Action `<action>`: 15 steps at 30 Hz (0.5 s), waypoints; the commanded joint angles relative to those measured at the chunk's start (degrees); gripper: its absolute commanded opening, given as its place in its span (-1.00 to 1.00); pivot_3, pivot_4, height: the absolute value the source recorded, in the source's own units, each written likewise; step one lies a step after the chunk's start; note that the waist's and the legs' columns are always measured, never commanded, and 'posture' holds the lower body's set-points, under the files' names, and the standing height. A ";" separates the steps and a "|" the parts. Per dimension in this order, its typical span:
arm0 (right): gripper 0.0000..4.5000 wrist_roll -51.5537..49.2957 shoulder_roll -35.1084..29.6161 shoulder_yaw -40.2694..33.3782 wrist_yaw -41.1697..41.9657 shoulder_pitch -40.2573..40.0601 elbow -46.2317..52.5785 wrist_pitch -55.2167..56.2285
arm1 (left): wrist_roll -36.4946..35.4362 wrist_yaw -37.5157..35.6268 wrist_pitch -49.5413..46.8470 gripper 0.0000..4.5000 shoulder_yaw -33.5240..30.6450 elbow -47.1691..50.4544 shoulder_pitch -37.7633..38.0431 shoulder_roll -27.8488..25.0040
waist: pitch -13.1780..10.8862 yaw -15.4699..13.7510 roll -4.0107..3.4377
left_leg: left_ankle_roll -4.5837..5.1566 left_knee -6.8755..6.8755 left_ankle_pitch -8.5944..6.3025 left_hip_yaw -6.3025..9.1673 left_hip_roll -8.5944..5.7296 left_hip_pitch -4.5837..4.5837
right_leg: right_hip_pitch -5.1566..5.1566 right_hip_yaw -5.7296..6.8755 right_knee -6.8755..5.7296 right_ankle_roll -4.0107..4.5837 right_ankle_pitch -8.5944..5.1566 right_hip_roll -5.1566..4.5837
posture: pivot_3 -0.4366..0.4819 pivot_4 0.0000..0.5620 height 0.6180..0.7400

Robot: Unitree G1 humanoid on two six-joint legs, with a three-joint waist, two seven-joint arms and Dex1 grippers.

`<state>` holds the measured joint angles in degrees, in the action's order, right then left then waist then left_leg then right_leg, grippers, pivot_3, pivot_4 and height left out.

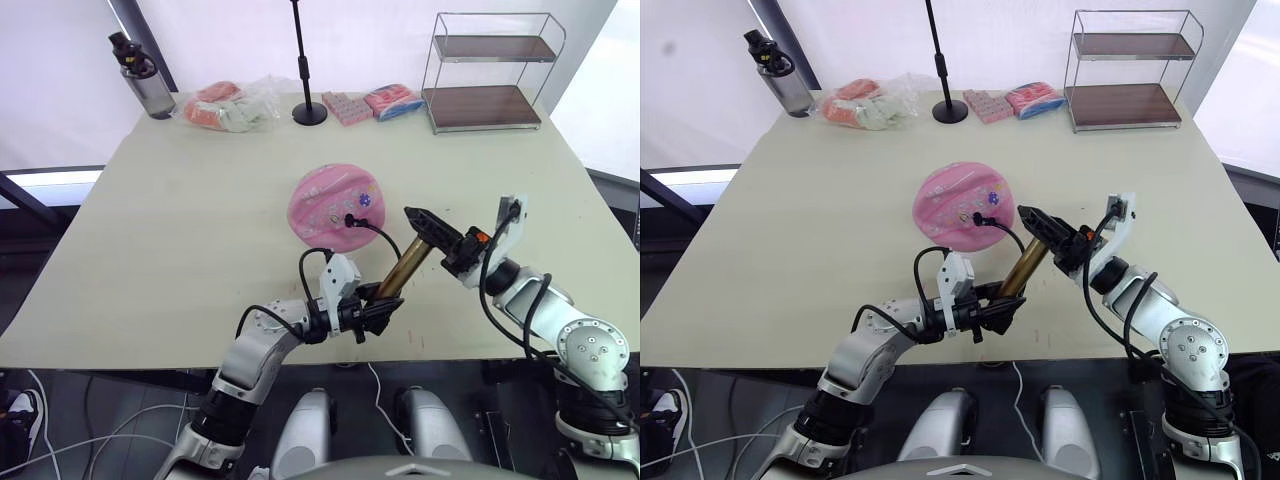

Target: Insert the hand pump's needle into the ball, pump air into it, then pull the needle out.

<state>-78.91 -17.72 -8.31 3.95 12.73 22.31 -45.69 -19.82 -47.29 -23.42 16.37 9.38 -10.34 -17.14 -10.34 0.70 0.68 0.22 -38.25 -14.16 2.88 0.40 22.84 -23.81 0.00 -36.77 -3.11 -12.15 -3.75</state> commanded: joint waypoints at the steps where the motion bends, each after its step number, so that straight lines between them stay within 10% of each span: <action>1: 0.76 -0.38 -0.04 -0.33 1.14 0.25 1.77 0.54 | 0.06 -0.21 0.28 -0.52 0.57 0.62 0.21 0.09 | 0.00 -0.01 0.00 | 0.00 0.00 0.00 0.00 0.00 0.00 | 0.00 0.00 0.00 0.00 0.00 0.00 | -0.05 -0.47 0.86; 6: -0.12 0.71 -0.19 -0.19 1.62 0.28 1.50 0.32 | 0.11 -0.28 0.29 -0.52 0.28 0.17 -0.06 0.14 | 0.00 0.00 -0.01 | 0.00 0.01 0.00 0.00 0.00 0.01 | -0.01 0.00 0.01 0.00 0.00 0.00 | -0.05 -0.47 0.86; 15: -0.19 2.33 -0.37 -0.11 2.31 0.40 1.38 0.40 | -0.85 -0.67 -0.74 -0.52 -0.03 0.40 0.17 0.17 | -0.01 0.00 0.00 | 0.00 0.03 0.00 0.00 0.01 0.02 | -0.02 0.00 0.02 0.00 0.00 0.01 | -0.05 -0.47 0.86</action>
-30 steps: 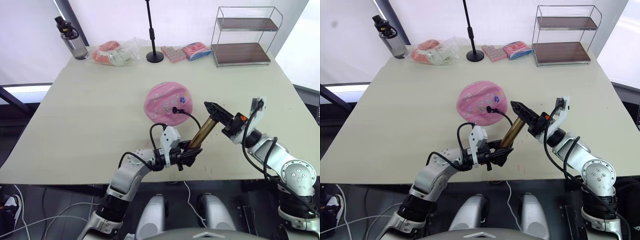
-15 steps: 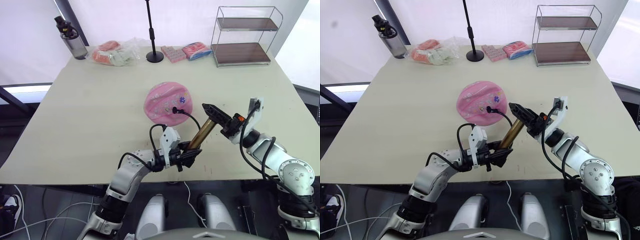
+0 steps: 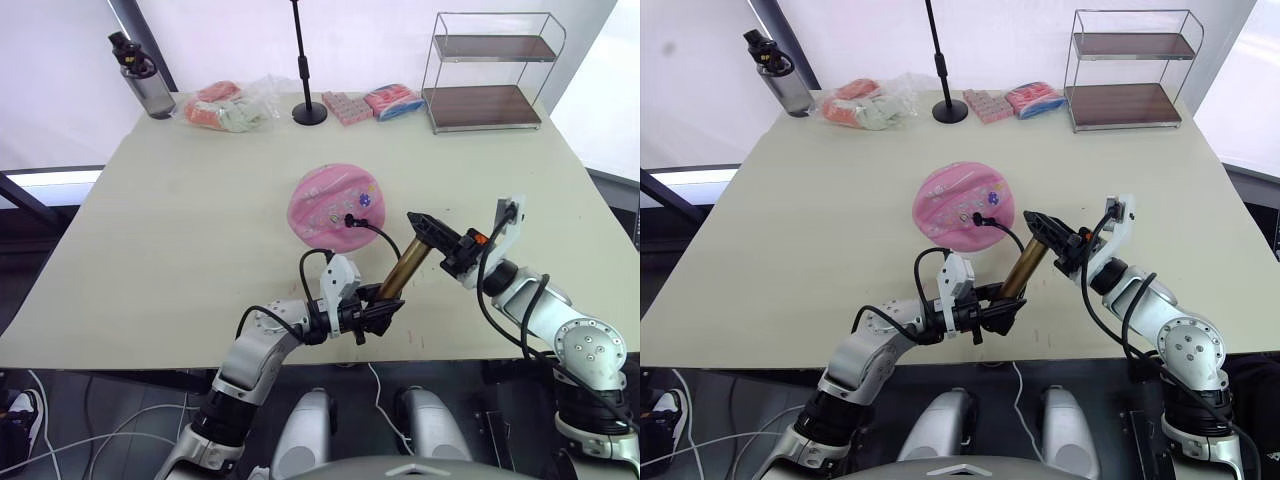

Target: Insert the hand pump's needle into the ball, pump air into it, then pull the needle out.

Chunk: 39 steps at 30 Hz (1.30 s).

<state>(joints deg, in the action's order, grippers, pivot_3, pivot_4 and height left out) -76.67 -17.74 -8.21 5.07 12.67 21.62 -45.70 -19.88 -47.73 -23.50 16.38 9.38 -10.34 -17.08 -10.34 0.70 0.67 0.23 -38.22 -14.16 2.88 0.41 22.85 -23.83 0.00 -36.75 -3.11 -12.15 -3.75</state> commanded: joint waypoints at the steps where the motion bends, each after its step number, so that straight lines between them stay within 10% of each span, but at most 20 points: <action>1: -0.19 0.64 -0.43 -0.21 1.38 0.58 2.10 0.58 | -0.95 -0.04 -0.71 -0.52 -0.32 0.44 0.24 0.19 | 0.00 0.00 0.00 | 0.00 0.00 0.00 0.00 0.00 0.00 | 0.00 0.00 0.00 0.00 0.00 0.00 | -0.05 -0.47 0.86; 10: -0.19 10.43 -4.45 2.44 10.07 1.91 5.39 3.09 | -1.41 -3.49 1.21 0.97 -1.57 -0.11 0.58 -2.48 | -0.01 0.01 0.00 | 0.00 0.03 0.00 0.00 0.00 0.02 | -0.03 0.00 0.03 0.00 0.00 0.00 | -0.05 -0.47 0.86; 21: -0.19 34.06 -15.71 11.46 32.96 0.57 8.63 16.27 | 7.09 -15.04 17.05 0.97 0.65 -12.66 -4.33 -11.65 | -0.05 -0.13 -0.01 | 0.00 0.09 0.00 -0.01 0.02 0.10 | -0.12 0.03 0.13 0.01 -0.01 0.01 | -0.05 -0.47 0.86; 39: -0.19 38.89 -14.24 8.71 47.57 -0.56 0.91 27.57 | 11.01 -21.38 24.33 0.97 4.86 -29.87 -17.52 -0.72 | -0.10 -0.13 0.08 | 0.00 0.07 0.00 0.00 0.00 0.12 | -0.09 0.05 0.13 -0.10 0.06 0.02 | -0.05 -0.47 0.86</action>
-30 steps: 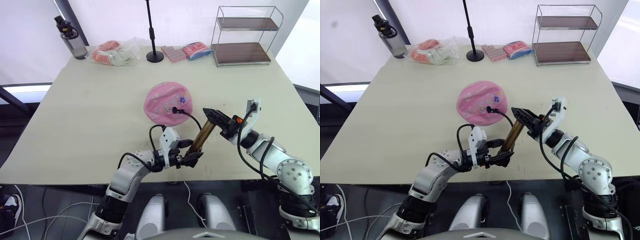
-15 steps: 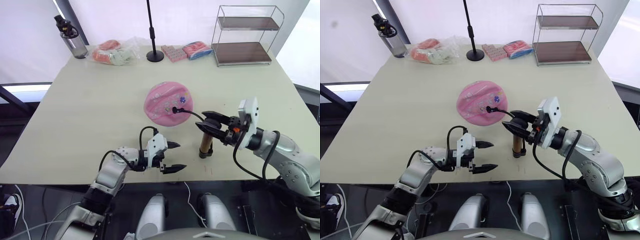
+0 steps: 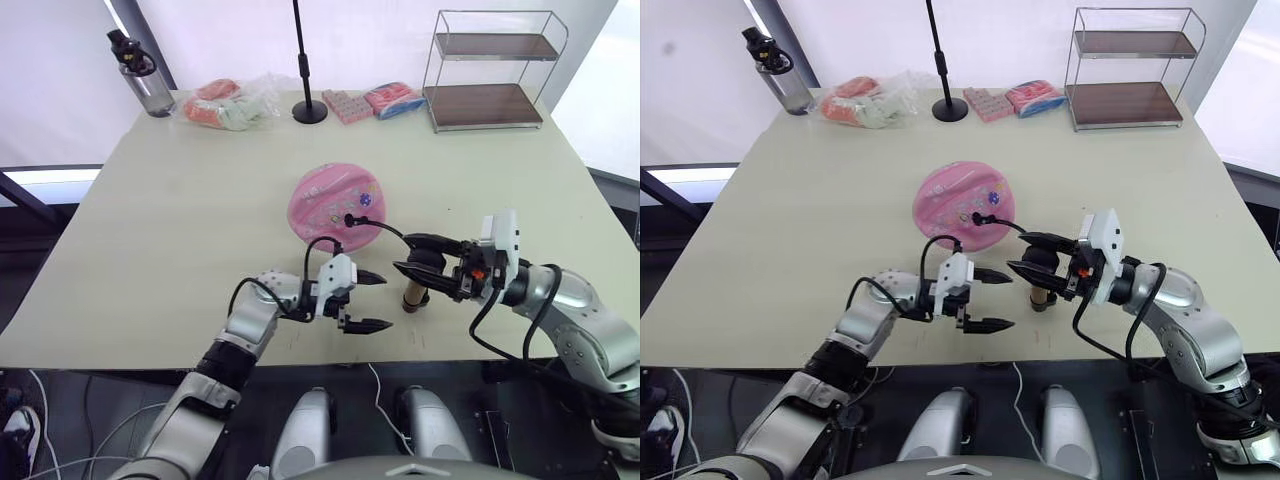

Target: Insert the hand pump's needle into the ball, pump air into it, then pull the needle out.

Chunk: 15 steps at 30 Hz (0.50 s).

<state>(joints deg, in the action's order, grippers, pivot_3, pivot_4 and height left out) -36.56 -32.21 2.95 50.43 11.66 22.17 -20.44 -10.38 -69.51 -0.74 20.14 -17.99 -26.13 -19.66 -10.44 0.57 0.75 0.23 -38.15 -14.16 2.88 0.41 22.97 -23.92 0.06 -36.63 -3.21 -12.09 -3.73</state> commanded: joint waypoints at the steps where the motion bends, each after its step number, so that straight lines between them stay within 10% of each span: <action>1: -0.19 -1.32 0.22 -2.59 2.64 0.41 0.00 2.30 | 2.25 0.79 1.94 0.97 1.43 -4.10 -2.33 2.70 | 0.00 0.01 0.00 | 0.00 -0.01 0.00 0.00 0.00 0.00 | 0.00 0.00 -0.01 -0.05 0.03 0.00 | -0.05 -0.47 0.86; 15: -0.19 -1.70 1.44 -5.42 1.95 -0.70 -2.46 0.20 | 7.85 7.36 5.40 0.97 1.15 -18.83 -6.23 12.09 | 0.00 0.02 0.01 | 0.00 -0.04 0.00 0.02 -0.01 -0.03 | 0.02 0.00 -0.09 -0.15 0.09 0.01 | -0.05 -0.47 0.86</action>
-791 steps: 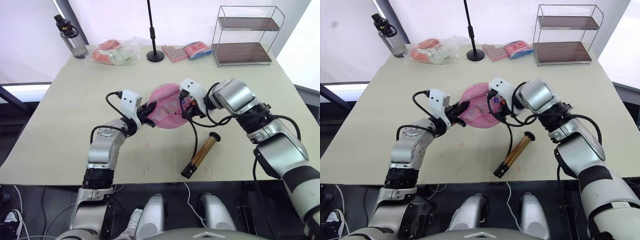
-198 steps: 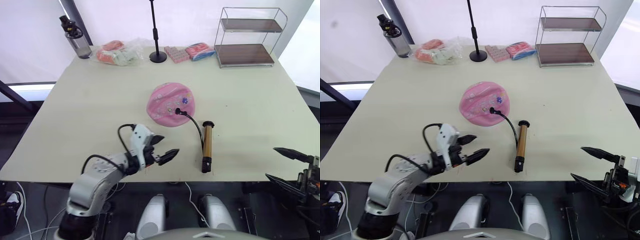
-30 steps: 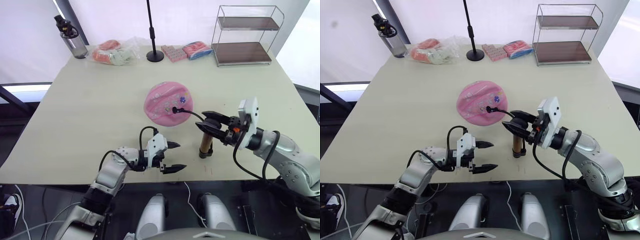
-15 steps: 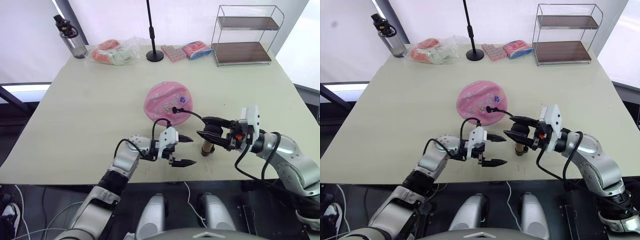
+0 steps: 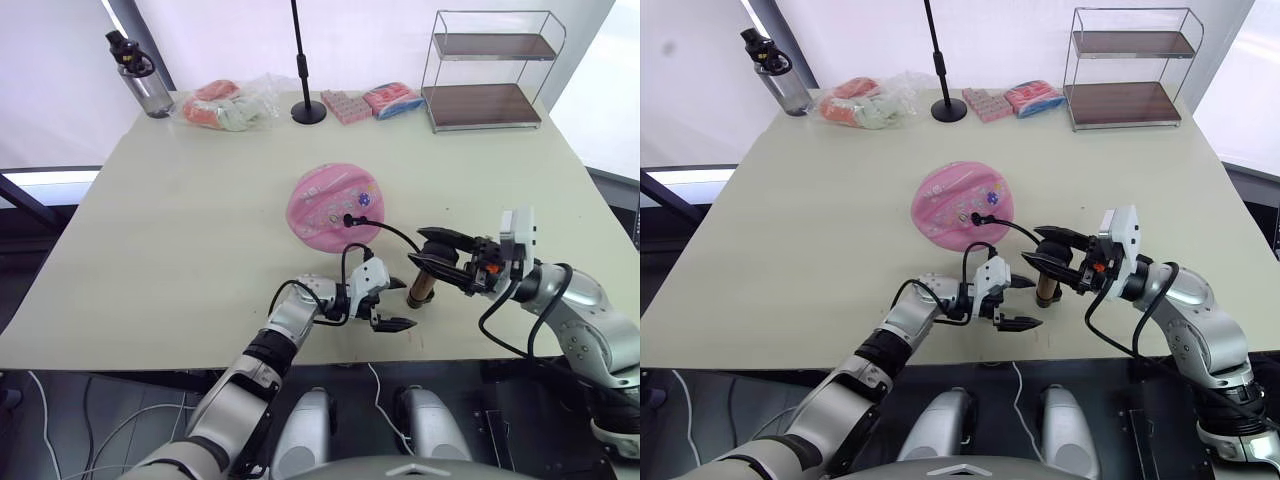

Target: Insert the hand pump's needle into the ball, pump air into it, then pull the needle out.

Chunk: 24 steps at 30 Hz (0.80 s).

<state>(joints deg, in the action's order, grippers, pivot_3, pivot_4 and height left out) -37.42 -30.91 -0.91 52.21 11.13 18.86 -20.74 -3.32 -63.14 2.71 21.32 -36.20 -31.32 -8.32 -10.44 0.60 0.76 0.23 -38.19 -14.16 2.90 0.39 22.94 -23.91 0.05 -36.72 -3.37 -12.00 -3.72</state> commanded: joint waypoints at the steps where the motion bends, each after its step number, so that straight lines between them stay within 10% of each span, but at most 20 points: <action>1: -0.19 -0.49 0.06 -1.55 0.16 -0.24 0.64 0.54 | 1.14 1.42 2.32 0.97 -0.16 -1.44 -1.27 1.06 | 0.00 -0.01 0.00 | 0.00 0.00 0.00 0.01 0.00 0.00 | 0.00 0.00 0.00 0.00 0.00 0.00 | -0.05 -0.47 0.86; 15: -0.19 0.47 -0.24 -1.20 -1.54 0.76 -0.53 -1.31 | 2.39 4.59 5.50 0.97 -1.75 -8.75 -3.61 5.21 | 0.01 -0.01 0.01 | 0.00 -0.05 0.00 0.01 -0.01 -0.05 | 0.06 0.00 -0.02 -0.01 0.00 0.00 | -0.05 -0.47 0.86; 24: -0.19 0.40 -1.05 -1.97 -2.14 1.62 -0.25 -2.24 | 3.67 6.65 4.96 -0.52 -2.04 -10.77 -3.63 5.80 | 0.02 -0.19 0.02 | 0.00 -0.08 0.00 0.01 -0.02 -0.07 | 0.10 0.00 -0.03 -0.01 0.01 -0.01 | -0.05 -0.47 0.86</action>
<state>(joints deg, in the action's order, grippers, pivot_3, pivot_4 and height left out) -37.10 -31.09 -1.45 49.98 12.75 17.55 -22.80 0.48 -56.91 8.26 19.79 -46.02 -34.95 -2.72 -10.42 0.41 0.78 0.23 -38.27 -14.16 2.92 0.37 22.87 -23.80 0.06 -36.76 -3.37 -11.99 -3.73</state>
